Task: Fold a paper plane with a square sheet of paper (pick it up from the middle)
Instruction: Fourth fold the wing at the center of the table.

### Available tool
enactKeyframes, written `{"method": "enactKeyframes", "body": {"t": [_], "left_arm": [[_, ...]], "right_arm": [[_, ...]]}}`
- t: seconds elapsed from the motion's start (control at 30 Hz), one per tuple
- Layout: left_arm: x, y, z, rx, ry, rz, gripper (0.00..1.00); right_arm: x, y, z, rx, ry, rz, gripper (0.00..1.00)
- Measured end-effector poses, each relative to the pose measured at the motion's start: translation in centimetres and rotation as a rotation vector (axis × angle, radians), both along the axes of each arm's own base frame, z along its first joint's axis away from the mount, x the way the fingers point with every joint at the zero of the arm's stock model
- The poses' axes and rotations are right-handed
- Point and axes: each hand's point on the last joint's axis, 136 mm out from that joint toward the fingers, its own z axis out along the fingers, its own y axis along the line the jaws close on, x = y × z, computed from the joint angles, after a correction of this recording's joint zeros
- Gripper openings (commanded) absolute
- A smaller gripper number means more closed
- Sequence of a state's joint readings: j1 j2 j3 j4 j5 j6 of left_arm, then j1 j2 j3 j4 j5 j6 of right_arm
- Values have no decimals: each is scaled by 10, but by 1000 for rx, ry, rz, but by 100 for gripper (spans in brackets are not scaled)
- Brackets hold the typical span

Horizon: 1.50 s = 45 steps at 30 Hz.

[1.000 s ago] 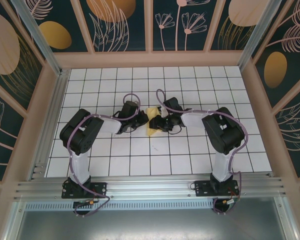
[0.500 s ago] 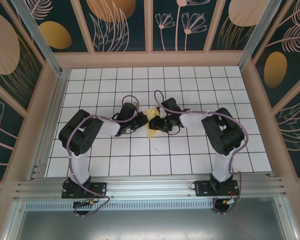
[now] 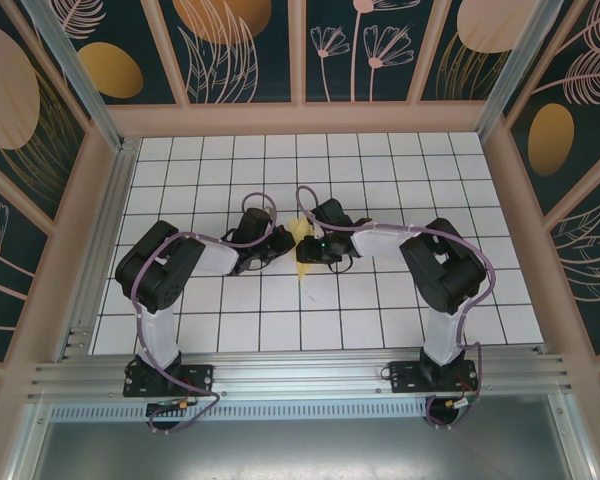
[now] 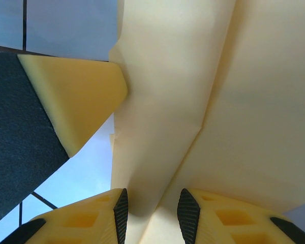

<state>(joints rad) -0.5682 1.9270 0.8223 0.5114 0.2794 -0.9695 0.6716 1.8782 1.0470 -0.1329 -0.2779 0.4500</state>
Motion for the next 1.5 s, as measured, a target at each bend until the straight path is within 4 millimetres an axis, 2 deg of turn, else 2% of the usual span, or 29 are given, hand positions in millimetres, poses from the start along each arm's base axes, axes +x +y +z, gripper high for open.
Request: {"method": "enactKeyframes", "body": {"t": [0.37, 0.67, 0.93, 1.03, 1.17, 1.27, 1.33, 1.5], "left_arm": [[3, 1, 0, 19, 12, 11, 0], [3, 1, -1, 21, 12, 13, 0], [3, 4, 1, 35, 18, 22, 12], [5, 8, 10, 48, 8, 45, 18], [10, 16, 42, 26, -54, 106, 19], [0, 28, 62, -12, -81, 153, 15], [-12, 37, 64, -37, -75, 173, 11], [-46, 42, 40, -98, 20, 165, 4]], "right_arm": [[0, -2, -2, -20, -2, -6, 28], [1, -3, -4, -35, 1, -11, 27], [2, -3, -8, -135, -45, -22, 27], [3, -3, -9, -179, -74, -27, 27], [3, -3, -11, -209, -94, -30, 27], [3, -3, -11, -211, -97, -30, 27], [3, -3, -11, -210, -97, -30, 27], [3, -2, -10, -206, -95, -31, 27]]}}
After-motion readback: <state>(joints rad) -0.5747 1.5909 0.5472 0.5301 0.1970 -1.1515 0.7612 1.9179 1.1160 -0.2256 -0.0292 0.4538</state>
